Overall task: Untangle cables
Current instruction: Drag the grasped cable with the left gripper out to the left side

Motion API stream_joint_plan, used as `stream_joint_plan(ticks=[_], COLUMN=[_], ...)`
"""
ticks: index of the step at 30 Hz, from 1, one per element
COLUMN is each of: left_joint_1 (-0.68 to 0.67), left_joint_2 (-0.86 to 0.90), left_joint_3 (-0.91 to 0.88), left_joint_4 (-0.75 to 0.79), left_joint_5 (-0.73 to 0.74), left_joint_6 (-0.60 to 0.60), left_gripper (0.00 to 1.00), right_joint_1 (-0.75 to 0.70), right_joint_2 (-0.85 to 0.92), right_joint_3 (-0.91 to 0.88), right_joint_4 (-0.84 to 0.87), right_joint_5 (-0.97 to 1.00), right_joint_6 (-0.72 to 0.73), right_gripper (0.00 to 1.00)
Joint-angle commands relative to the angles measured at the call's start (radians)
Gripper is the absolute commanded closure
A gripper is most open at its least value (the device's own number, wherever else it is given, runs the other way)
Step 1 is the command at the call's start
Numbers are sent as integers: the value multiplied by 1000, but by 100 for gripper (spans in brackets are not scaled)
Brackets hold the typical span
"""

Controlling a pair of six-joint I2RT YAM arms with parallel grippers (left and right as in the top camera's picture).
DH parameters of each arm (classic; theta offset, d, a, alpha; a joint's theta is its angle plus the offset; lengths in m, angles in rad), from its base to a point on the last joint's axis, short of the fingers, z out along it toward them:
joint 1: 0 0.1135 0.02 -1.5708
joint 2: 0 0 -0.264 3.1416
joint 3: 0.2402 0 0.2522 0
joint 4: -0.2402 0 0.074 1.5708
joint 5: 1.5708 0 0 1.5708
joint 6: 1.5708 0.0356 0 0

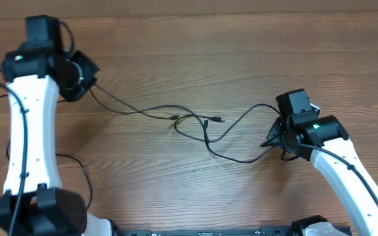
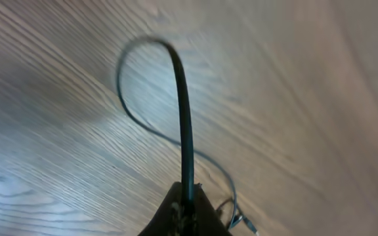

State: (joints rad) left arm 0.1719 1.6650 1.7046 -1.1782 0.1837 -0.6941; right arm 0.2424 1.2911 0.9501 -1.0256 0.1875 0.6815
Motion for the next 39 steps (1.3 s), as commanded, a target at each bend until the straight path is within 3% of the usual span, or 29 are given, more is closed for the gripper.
stream_joint_plan(ticks=[1, 11, 21, 28, 35, 39], left_joint_1=[60, 108, -64, -51, 78, 128], left_joint_2=[-84, -127, -126, -135, -162, -168], left_joint_3=[16, 15, 15, 28, 208, 304], left_joint_4=[3, 6, 0, -24, -135, -153], left_joint_5=[19, 127, -22, -222, -680, -839], left_joint_6=[30, 58, 134, 134, 113, 95], left_gripper=[95, 96, 96, 96, 96, 94], right_joint_1=[-2, -2, -2, -2, -2, -2], right_joint_2=[-12, -12, -12, -12, -12, -12], right_joint_3=[14, 14, 14, 14, 14, 14], right_joint_4=[-2, -3, 2, -2, -6, -6], right_joint_5=[48, 47, 35, 35, 29, 27], right_joint_6=[17, 28, 28, 28, 28, 29], right_gripper=[96, 96, 96, 96, 96, 96])
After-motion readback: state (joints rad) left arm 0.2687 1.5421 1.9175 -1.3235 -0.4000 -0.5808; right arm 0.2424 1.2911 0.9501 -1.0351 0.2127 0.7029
